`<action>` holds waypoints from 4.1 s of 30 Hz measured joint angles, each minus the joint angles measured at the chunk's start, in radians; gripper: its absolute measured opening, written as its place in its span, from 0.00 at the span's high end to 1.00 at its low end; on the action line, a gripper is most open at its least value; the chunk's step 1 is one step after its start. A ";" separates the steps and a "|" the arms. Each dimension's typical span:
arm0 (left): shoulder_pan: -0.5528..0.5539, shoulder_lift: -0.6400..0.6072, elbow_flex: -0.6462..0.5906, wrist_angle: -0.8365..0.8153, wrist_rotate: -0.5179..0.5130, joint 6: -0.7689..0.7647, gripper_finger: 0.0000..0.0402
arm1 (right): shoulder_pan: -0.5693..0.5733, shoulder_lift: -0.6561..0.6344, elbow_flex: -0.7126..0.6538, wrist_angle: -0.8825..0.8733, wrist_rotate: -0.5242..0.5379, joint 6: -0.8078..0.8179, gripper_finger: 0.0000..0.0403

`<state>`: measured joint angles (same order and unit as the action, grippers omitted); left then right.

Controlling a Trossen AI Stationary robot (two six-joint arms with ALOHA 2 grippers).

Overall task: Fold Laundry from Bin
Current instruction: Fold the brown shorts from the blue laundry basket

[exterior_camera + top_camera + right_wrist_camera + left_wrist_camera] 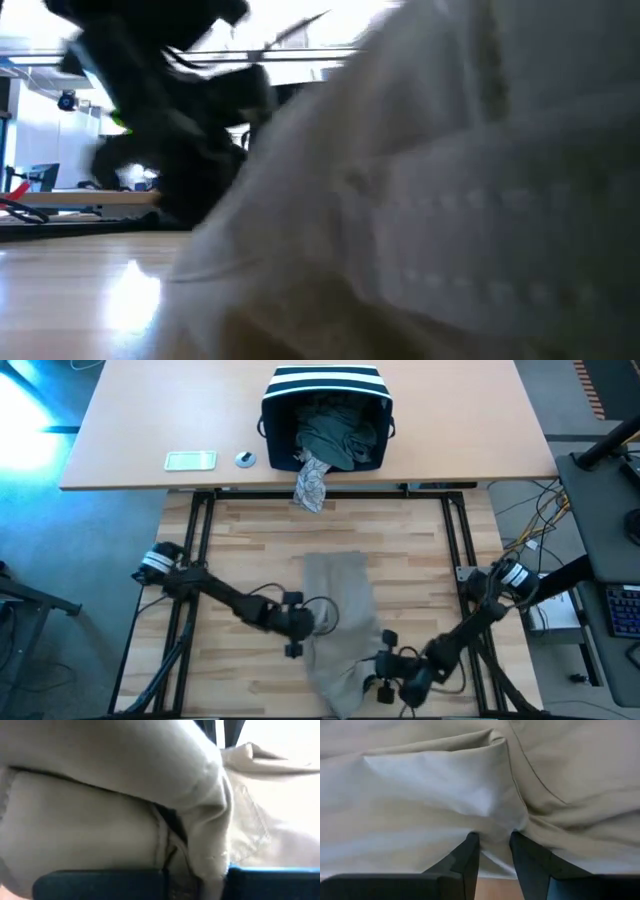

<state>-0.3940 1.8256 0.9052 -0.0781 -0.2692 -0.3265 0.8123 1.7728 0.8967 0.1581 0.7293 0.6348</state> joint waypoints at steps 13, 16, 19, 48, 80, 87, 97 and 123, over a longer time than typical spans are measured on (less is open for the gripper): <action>0.088 -0.219 -0.205 0.122 -0.300 -0.007 0.76 | -0.114 -0.145 -0.032 0.086 -0.179 -0.130 0.97; 0.130 -0.134 -0.270 0.372 -0.237 0.054 0.76 | -0.153 -0.145 -0.032 0.087 -0.237 -0.090 0.97; 0.140 -0.048 -0.275 0.488 -0.226 0.106 0.76 | -0.180 -0.145 -0.032 0.093 -0.241 -0.051 0.97; 0.088 0.142 -0.234 0.587 -0.218 0.123 0.80 | -0.536 -0.327 -0.035 -0.389 -0.158 0.476 0.97; 0.058 0.142 -0.236 0.598 -0.213 0.226 0.81 | -0.800 -0.188 -0.036 -0.012 -0.515 -0.385 0.97; 0.058 0.140 -0.237 0.604 -0.217 0.232 0.81 | -0.910 -0.070 -0.039 -0.011 -0.599 -0.304 0.95; 0.047 0.019 -0.237 0.483 -0.226 0.245 0.74 | -0.926 -0.149 -0.016 -0.027 -0.678 -0.352 0.57; 0.423 -0.446 -0.233 0.158 -0.035 0.412 0.60 | -0.929 -0.331 0.027 -0.130 -0.474 -0.597 0.40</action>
<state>0.0295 1.3795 0.6717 0.0800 -0.3038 0.0857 -0.1169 1.4414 0.9232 0.0278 0.2552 0.0380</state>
